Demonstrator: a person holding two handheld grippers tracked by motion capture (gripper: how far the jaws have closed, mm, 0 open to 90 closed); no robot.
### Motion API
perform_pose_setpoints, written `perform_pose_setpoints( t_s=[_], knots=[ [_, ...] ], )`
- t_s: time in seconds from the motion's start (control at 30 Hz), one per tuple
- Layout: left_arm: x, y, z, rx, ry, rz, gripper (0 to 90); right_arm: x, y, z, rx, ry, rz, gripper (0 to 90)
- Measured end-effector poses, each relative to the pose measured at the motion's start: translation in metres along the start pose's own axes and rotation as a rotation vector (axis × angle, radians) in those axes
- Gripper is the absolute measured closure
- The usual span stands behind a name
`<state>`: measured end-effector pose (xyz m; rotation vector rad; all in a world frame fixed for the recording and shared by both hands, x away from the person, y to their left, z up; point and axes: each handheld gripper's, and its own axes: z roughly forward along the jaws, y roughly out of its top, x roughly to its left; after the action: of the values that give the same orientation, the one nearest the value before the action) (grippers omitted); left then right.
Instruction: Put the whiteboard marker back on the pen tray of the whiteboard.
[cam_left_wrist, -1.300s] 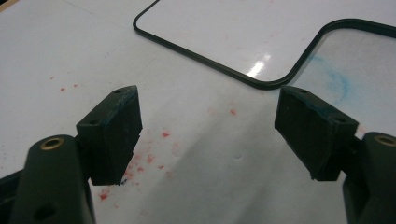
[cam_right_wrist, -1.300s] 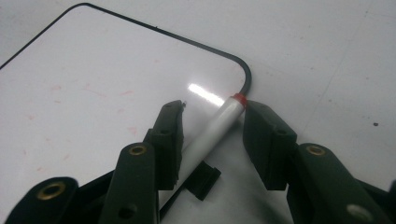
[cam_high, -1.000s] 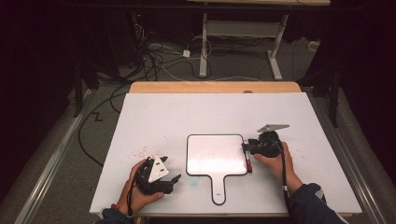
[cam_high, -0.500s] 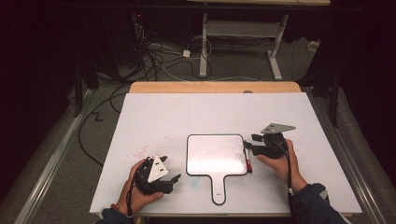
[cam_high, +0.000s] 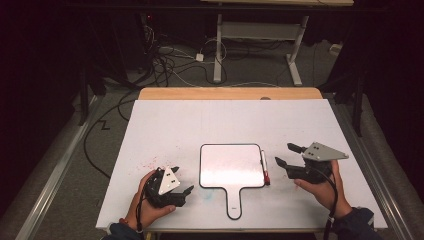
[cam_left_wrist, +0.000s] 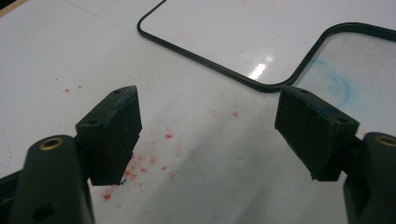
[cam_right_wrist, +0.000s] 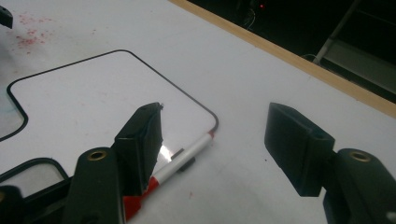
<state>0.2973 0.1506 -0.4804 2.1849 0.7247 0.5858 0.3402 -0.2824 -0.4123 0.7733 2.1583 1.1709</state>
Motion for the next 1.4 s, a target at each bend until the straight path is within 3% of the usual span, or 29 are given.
perform_pose_setpoints(
  t_s=[0.1, 0.23, 0.3, 0.47, 0.6, 0.93, 1.4],
  knots=[
    [0.001, 0.0, 0.0, -0.002, 0.004, -0.005, 20.9, 0.0, -0.01, -0.01, -0.021, -0.005, 0.008, 34.0],
    [0.002, 0.0, 0.001, 0.003, 0.008, -0.006, 20.5, -0.001, -0.025, -0.02, -0.024, -0.047, -0.005, 30.8],
    [0.002, 0.0, 0.002, 0.006, 0.01, -0.006, 20.4, -0.002, -0.034, -0.023, -0.031, -0.07, 0.024, 28.0],
    [0.001, 0.001, 0.003, 0.012, 0.017, -0.006, 20.3, -0.005, -0.057, -0.026, 0.012, -0.106, 0.065, 25.4],
    [-0.001, 0.003, 0.0, -0.004, 0.03, 0.012, 19.9, -0.002, -0.068, -0.024, 0.048, -0.128, 0.048, 25.7],
    [-0.002, 0.001, 0.0, 0.004, 0.029, 0.033, 19.8, 0.011, -0.062, -0.023, 0.041, -0.153, 0.002, 26.3],
    [0.001, 0.0, 0.003, 0.015, 0.026, 0.008, 19.8, 0.012, -0.061, -0.019, 0.049, -0.154, -0.031, 26.2]
  ],
)
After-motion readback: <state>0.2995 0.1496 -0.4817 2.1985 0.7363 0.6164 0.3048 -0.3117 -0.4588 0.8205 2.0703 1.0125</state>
